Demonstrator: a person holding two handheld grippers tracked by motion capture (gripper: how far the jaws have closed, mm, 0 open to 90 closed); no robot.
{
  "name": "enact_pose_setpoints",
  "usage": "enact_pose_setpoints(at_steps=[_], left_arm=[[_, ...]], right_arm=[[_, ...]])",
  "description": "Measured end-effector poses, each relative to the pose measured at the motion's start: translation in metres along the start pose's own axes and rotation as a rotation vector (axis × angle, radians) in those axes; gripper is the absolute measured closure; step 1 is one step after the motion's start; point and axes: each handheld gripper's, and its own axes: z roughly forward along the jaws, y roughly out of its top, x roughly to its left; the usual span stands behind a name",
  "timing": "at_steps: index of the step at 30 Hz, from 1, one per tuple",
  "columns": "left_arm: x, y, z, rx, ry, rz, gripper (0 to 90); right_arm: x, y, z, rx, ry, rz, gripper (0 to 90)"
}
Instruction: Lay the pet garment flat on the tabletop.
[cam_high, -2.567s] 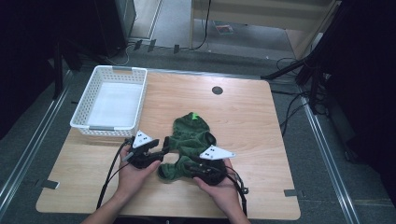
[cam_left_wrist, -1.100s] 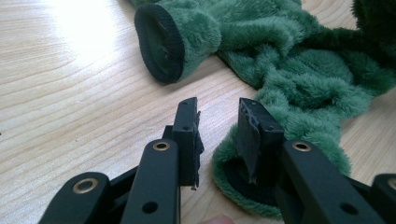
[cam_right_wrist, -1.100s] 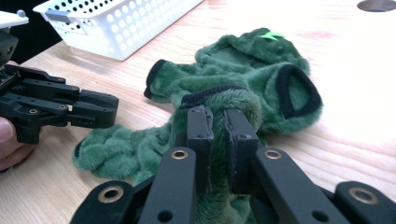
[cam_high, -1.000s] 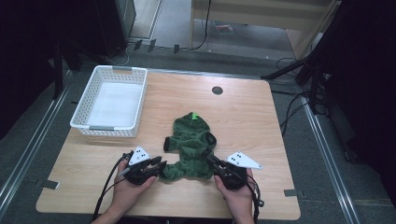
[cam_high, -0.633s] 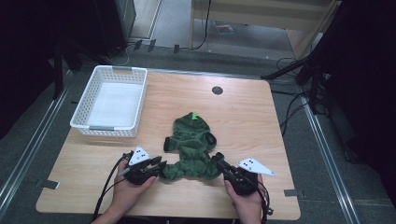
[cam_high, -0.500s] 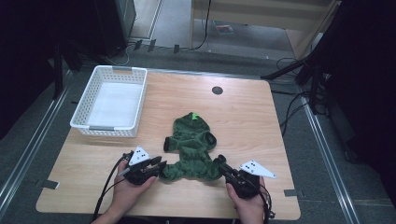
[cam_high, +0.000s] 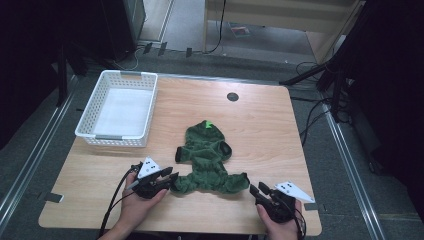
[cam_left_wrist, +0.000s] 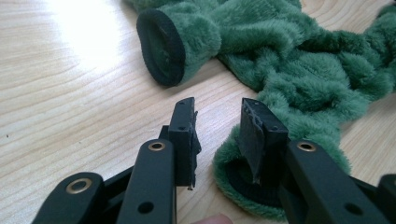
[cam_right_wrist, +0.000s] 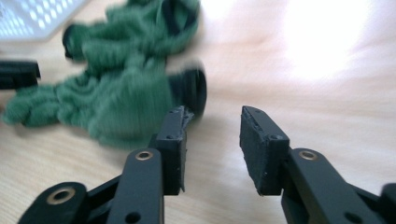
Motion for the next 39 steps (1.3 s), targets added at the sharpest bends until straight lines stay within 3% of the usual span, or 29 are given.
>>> enact_pose_setpoints(at_steps=[3,5,7,9,12,15,16,19,22,25,27,30,32,35,37,39], left_arm=[[0.001,0.005,0.000,-0.012,0.002,-0.013,63.9],[0.000,0.011,0.001,-0.013,-0.007,-0.015,62.6],[-0.004,0.020,0.005,-0.011,-0.024,-0.017,61.4],[-0.011,0.028,0.011,0.001,-0.032,-0.005,59.9],[-0.022,0.038,0.026,0.057,-0.025,0.027,57.2],[-0.036,0.043,0.042,0.111,0.035,0.103,55.9],[-0.038,0.044,0.045,0.123,0.045,0.112,55.8],[-0.041,0.045,0.052,0.149,0.051,0.106,57.4],[-0.040,0.043,0.054,0.165,0.052,0.111,66.5],[-0.039,0.040,0.055,0.171,0.025,0.117,81.7],[-0.039,0.039,0.055,0.164,0.019,0.120,85.6],[-0.038,0.036,0.056,0.149,0.007,0.095,85.9],[-0.038,0.035,0.056,0.142,-0.003,0.092,83.3],[-0.041,0.031,0.057,0.124,-0.009,0.115,78.1],[-0.042,0.030,0.058,0.111,-0.008,0.119,76.3],[-0.042,0.029,0.058,0.105,-0.011,0.120,75.5]], right_arm=[[-0.001,0.009,-0.013,-0.070,-0.036,-0.009,60.4],[0.003,0.018,-0.013,-0.096,-0.022,-0.016,60.4],[0.011,0.029,-0.005,-0.085,0.019,-0.032,60.9],[0.025,0.039,0.010,-0.053,0.058,-0.085,60.6],[0.049,0.048,0.042,0.034,0.104,-0.205,60.1],[0.060,0.049,0.079,0.148,0.130,-0.223,58.8],[0.064,0.047,0.092,0.192,0.115,-0.238,59.4],[0.069,0.042,0.110,0.230,0.094,-0.268,66.6],[0.067,0.038,0.110,0.217,0.078,-0.264,79.6],[0.058,0.034,0.103,0.214,0.077,-0.251,84.5],[0.053,0.029,0.099,0.229,0.072,-0.262,85.4],[0.048,0.025,0.094,0.243,0.083,-0.255,83.1],[0.045,0.030,0.092,0.255,0.126,-0.230,73.4],[0.043,0.050,0.083,0.167,0.169,-0.199,68.6],[0.042,0.066,0.081,0.109,0.157,-0.191,70.0],[0.041,0.079,0.087,0.086,0.151,-0.205,70.8]])
